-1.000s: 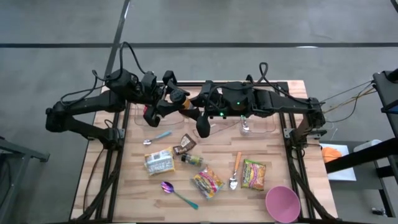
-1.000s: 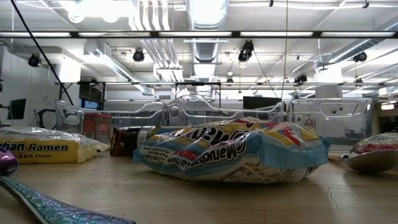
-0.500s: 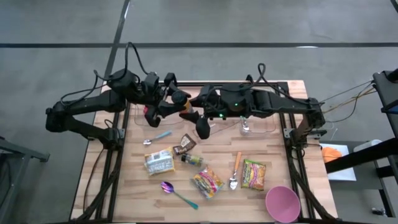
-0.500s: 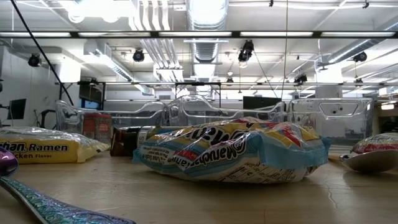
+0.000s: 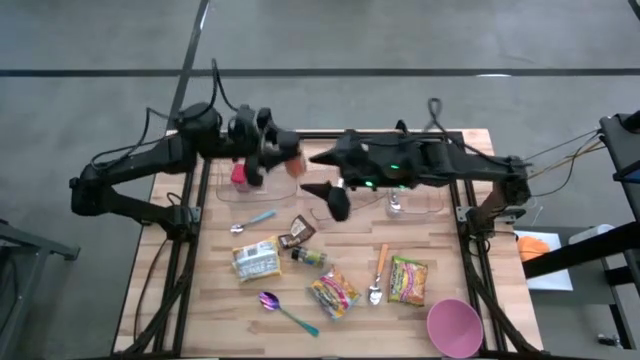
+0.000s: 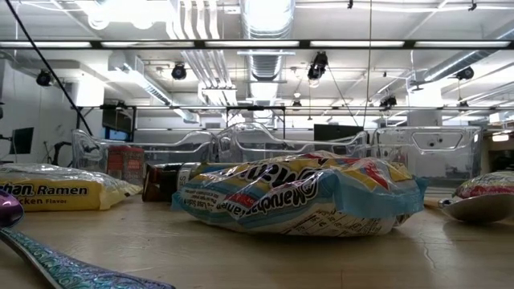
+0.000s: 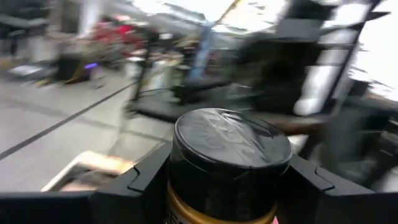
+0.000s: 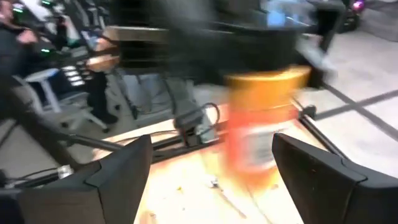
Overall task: Pick & Place Food Item
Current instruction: Put the orange seasoning bottle into the left transparent bin
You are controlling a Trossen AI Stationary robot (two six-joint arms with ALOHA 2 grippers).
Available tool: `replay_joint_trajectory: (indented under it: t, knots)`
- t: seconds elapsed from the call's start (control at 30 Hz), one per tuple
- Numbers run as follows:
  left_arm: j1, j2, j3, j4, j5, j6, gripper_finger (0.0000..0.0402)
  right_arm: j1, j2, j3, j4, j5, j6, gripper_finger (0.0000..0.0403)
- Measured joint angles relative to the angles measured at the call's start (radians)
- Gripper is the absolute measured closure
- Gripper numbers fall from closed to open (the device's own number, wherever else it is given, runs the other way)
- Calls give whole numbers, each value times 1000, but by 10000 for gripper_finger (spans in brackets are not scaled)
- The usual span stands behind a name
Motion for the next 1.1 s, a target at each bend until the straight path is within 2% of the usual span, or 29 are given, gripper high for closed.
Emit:
replay_joint_trajectory:
  t: [0.23, 0.37, 0.47, 0.57, 0.8, 1.0, 1.1]
  knots:
    - [132, -47, -9, -224, 9, -26, 190, -15, -127, -65, -54, 2, -28, 76]
    - [187, -50, -47, -290, -16, -23, 190, -57, -257, -188, -48, -6, 7, 76]
    - [198, -60, -114, -284, -99, -27, 190, -87, -364, -318, -14, -2, 35, 76]
    - [200, -57, -212, -243, -162, -38, 190, -96, -467, -464, 95, 1, 54, 76]
    - [200, -63, -458, 52, -298, -102, 190, -98, -634, -735, 311, -13, 85, 76]
    - [191, -67, -567, 79, -473, -52, 190, -97, -678, -837, 383, -25, 119, 76]
    - [189, -68, -623, 149, -514, -44, 190, -98, -674, -854, 383, -25, 115, 76]
